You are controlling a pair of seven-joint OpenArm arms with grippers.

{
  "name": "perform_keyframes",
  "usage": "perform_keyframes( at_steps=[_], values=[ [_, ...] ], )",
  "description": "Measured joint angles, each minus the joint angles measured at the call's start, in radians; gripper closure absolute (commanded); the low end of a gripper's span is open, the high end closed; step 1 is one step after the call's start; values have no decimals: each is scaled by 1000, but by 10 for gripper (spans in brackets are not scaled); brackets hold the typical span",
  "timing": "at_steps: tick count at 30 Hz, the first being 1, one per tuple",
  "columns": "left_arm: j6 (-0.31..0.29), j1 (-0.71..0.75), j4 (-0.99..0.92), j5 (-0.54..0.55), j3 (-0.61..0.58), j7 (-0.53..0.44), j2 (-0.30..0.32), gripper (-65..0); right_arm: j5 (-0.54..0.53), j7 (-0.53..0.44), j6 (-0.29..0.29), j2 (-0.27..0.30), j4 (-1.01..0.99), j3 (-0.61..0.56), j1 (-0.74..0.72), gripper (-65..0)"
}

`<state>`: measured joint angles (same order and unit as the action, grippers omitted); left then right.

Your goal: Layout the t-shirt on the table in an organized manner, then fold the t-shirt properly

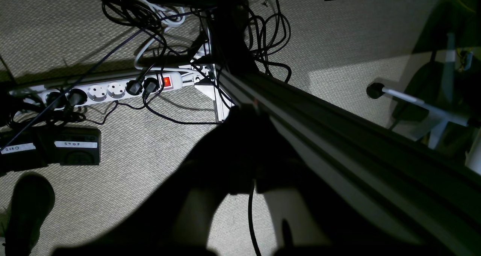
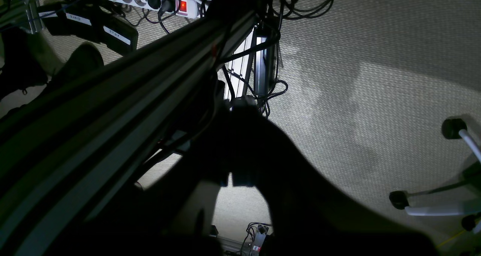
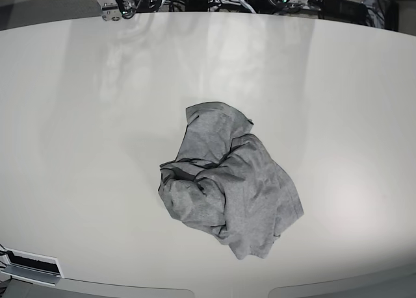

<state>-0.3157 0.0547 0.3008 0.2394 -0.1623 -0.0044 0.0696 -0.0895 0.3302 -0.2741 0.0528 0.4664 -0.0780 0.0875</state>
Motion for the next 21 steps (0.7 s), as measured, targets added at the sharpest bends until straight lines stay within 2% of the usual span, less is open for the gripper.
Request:
perform_keyframes(
  at_steps=[17, 19, 21],
  values=[
    [0, 0, 0, 0, 0, -3, 2, 0, 0, 0, -4, 13, 0, -4, -2, 0],
    [0, 0, 0, -1, 0, 30, 2, 0, 0, 8, -5, 13, 0, -4, -2, 0],
    [0, -1, 2, -61, 0, 110, 2, 0, 0, 55, -5, 14, 6, -4, -2, 0]
  ],
)
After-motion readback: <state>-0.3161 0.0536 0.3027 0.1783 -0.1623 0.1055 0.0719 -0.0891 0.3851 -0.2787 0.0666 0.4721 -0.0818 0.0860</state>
